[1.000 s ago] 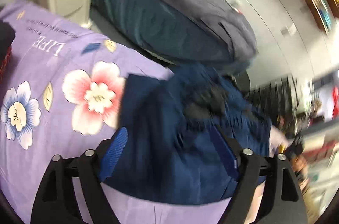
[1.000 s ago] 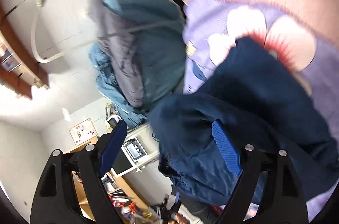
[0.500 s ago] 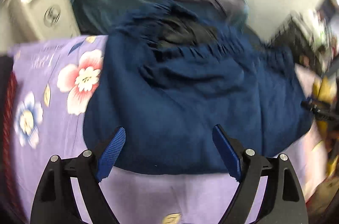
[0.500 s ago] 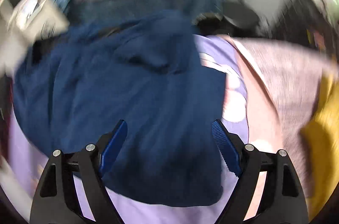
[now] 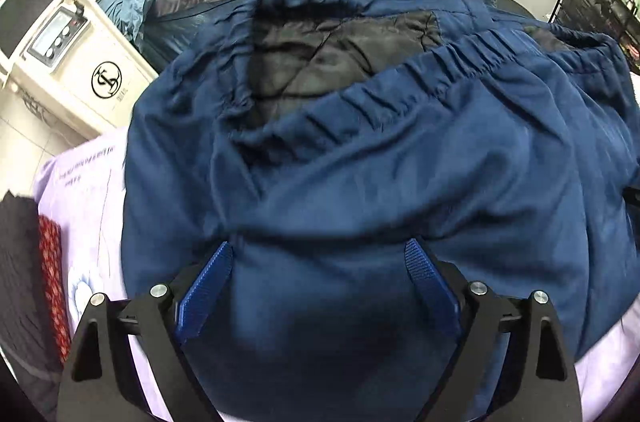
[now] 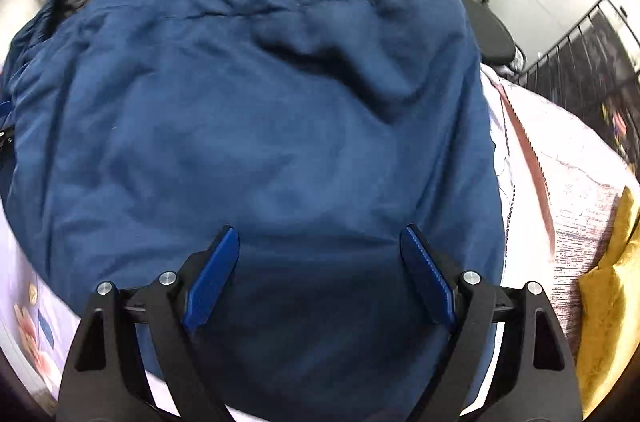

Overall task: Fold large clothes
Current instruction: 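Press the folded navy jacket flat with both open grippers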

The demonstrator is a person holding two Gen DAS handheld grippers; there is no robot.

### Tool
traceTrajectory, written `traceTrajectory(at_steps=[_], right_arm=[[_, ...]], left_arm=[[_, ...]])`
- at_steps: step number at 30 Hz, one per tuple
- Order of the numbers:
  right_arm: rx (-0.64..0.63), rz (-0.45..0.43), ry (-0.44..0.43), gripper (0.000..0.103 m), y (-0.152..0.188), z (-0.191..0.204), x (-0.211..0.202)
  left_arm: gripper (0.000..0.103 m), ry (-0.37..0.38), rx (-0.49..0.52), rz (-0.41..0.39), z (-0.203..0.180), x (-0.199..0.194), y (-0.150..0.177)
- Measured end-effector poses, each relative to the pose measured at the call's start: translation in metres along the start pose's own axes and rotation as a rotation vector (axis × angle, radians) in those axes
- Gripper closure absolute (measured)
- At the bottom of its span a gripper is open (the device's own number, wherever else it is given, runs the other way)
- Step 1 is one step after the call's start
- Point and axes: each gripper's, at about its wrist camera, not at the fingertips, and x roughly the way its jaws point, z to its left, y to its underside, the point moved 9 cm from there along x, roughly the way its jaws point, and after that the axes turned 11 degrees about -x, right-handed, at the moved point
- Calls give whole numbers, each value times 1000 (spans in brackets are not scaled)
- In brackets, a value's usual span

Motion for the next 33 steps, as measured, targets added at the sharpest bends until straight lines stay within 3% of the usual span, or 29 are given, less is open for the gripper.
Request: traceTrajectory(at_steps=[4, 9, 17, 24, 33], right_arm=[[-20, 20, 40, 14, -1, -4, 17], [-12, 36, 70, 6, -1, -8, 36], [12, 56, 46, 6, -12, -20, 55], [14, 41, 50, 5, -8, -12, 55], [19, 25, 122, 6, 10, 15, 46]], left_arm=[[15, -27, 50, 20, -12, 17, -9], [10, -7, 49, 39, -12, 33, -16], [5, 11, -17, 95, -3, 58, -33], [5, 1, -11, 113, -2, 62, -36], [5, -21, -30, 127, -7, 56, -24]])
